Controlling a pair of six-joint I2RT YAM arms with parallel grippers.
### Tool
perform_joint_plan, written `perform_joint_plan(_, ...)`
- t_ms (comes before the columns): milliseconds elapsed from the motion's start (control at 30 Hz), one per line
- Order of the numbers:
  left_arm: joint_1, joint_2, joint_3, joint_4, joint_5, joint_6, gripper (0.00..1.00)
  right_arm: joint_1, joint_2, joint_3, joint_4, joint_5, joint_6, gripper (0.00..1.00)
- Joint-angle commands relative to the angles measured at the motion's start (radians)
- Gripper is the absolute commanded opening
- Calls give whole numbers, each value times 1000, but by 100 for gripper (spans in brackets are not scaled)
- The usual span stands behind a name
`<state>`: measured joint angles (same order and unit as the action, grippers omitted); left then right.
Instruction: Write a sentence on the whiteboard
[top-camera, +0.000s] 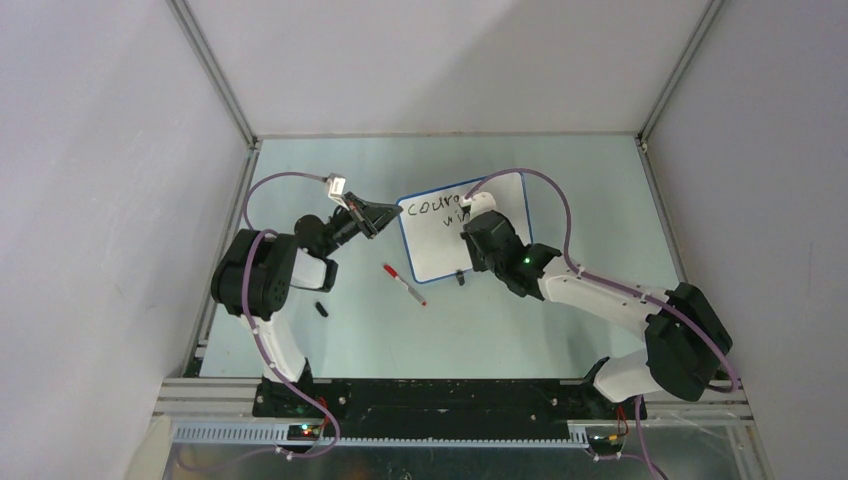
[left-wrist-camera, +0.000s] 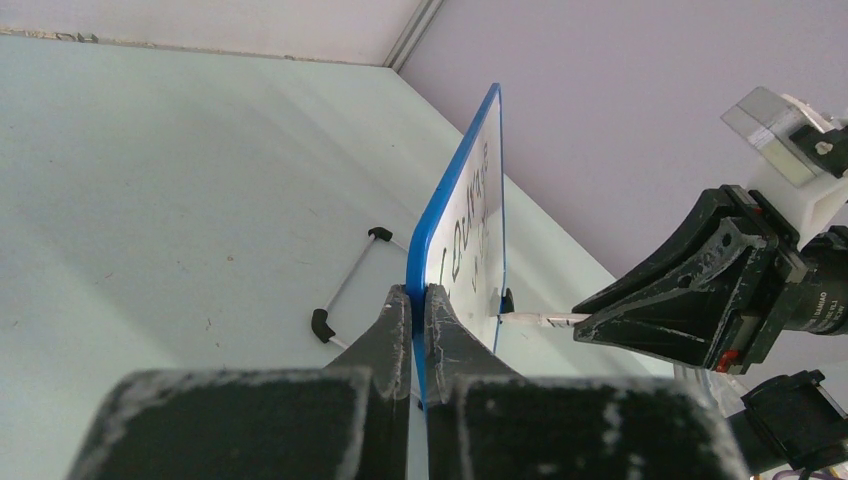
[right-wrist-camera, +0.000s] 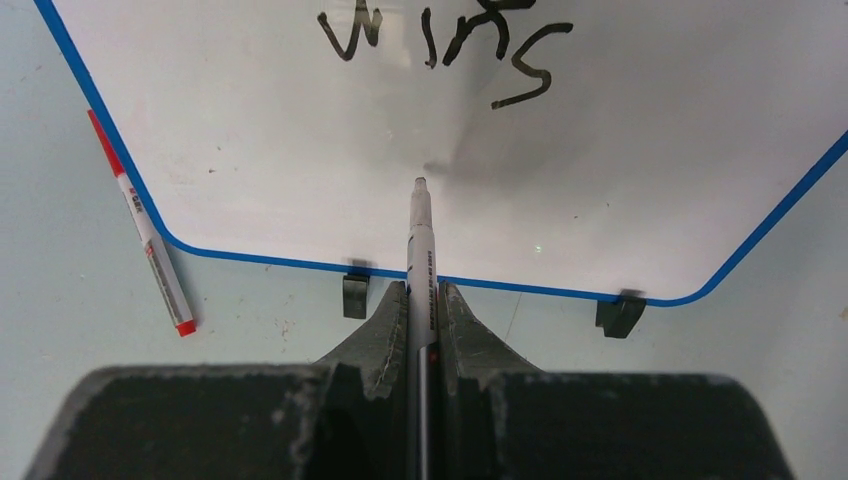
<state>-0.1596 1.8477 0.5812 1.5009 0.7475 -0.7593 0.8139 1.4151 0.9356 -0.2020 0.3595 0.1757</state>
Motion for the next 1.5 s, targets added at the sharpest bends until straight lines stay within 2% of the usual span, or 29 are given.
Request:
perform_joint_plan(0,-5,-15,-3,30,30,57,0,-12,-3,60,27,27,3,0)
perform_joint_plan(633,-6,-15,-3,30,29,57,0,-14,17,72,-16,26,11,0)
perform_joint_plan(1467,-5,-15,-4,30,30,58,0,-39,44,79,26,-9,9,0)
